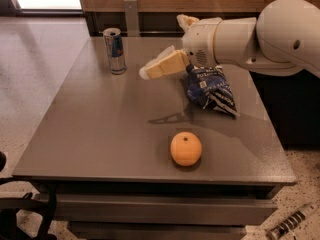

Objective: Pick redbull can

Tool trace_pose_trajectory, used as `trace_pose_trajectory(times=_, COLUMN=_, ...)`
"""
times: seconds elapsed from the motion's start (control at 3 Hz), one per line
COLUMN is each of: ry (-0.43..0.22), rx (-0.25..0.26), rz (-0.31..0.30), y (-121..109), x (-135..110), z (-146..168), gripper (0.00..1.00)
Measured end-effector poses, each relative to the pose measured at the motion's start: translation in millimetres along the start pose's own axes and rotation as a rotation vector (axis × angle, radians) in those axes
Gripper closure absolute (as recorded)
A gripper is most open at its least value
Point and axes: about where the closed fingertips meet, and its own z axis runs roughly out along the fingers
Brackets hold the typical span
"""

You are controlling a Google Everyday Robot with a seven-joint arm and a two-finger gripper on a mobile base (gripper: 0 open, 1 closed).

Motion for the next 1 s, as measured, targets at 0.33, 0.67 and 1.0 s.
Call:
trace_pose_trajectory(times=0.33, ry=-0.029, rx=-0.009, rz=-0.012, y=-15, x=-4, z=33, gripper=0.0)
trace_pose_trajectory(times=0.67, ry=-0.094, rx=-0.032, rz=-0.004, y=-25, x=-13, z=79, gripper=0.0)
trace_pose_trajectory(times=1.0, ry=-0.118, rx=-0.05, rz=0.028, y=-21, x=-18, z=122, gripper=0.0)
